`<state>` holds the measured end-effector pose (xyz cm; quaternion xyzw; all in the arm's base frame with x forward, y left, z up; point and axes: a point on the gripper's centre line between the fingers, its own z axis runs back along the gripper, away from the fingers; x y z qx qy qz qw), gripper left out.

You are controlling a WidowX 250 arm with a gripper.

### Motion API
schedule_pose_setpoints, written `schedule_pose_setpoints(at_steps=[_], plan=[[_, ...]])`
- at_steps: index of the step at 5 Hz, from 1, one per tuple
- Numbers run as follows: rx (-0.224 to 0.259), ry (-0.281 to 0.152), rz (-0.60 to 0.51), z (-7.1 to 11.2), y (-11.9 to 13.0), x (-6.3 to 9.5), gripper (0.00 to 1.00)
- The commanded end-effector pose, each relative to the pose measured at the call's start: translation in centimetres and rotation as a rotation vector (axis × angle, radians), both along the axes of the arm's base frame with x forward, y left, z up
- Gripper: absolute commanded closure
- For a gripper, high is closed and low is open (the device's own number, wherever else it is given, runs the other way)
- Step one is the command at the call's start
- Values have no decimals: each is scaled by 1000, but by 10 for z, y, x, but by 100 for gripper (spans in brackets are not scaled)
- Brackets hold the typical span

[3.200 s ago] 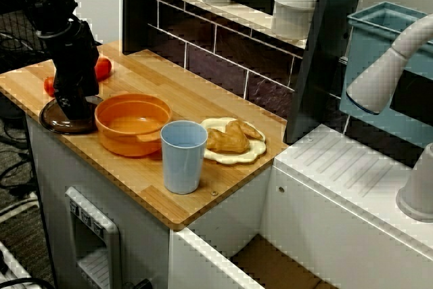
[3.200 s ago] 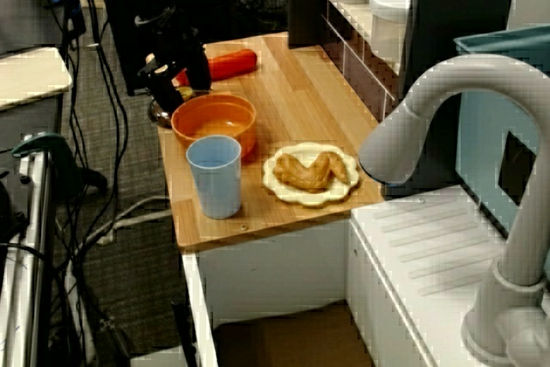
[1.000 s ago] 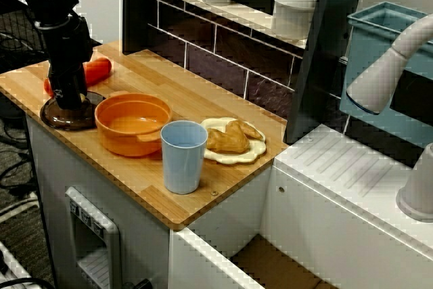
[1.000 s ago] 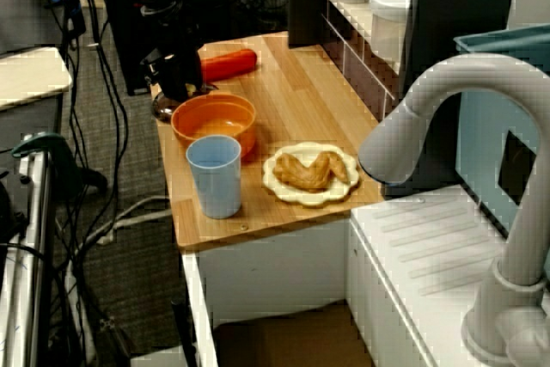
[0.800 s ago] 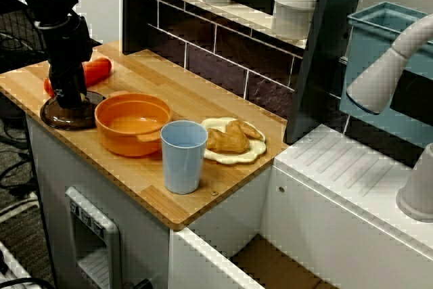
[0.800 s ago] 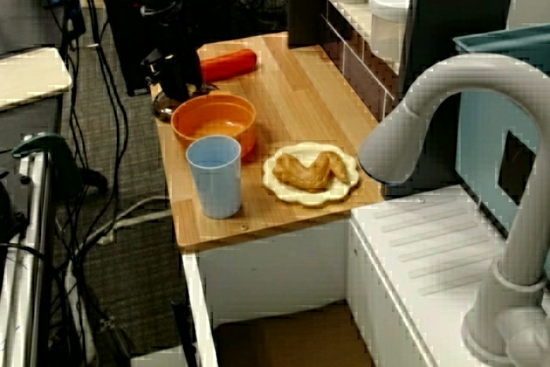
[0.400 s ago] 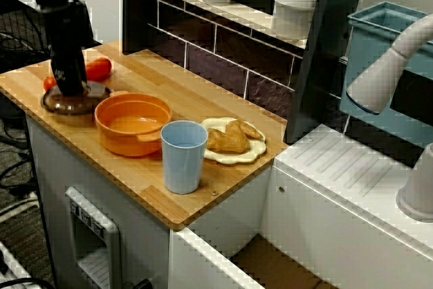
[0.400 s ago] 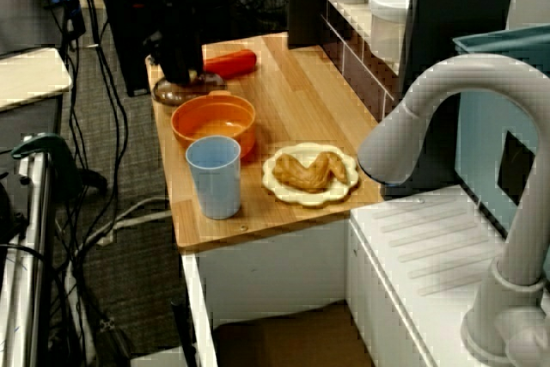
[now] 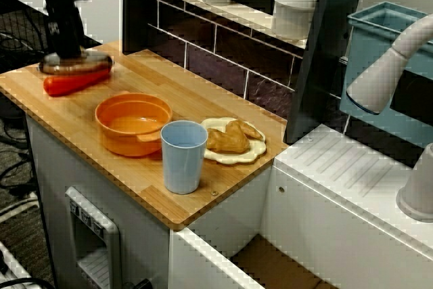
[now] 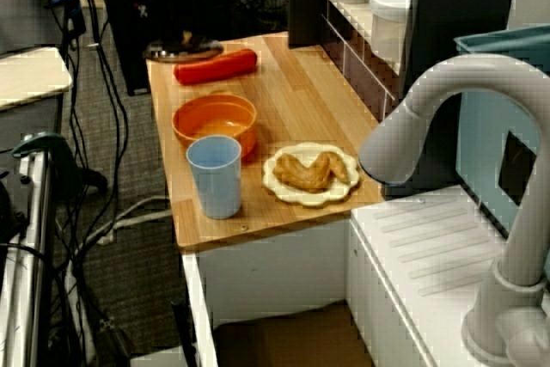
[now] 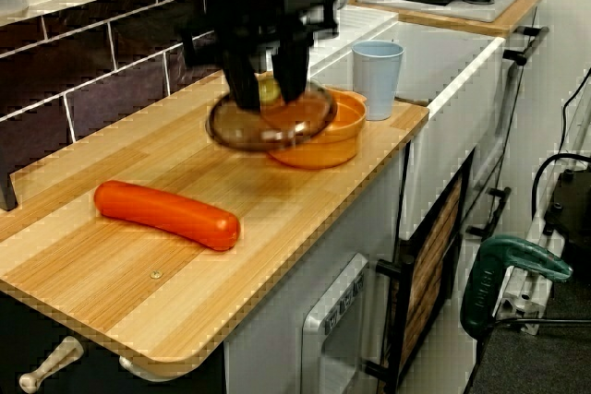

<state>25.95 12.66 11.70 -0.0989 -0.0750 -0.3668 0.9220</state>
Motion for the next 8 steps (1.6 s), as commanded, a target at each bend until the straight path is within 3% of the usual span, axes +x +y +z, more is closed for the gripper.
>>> schedule_pose_setpoints(at_steps=[1,2,3,5,6,8], plan=[[7,-84,-54,38,-28,-15,100],[69,-156,5,39,-51,-15,100],[63,-188,53,38,-68,-14,100],[105,-197,89,23,-91,-2,100],[89,-189,96,19,-96,1,100],[111,-213,104,3,-90,6,100]])
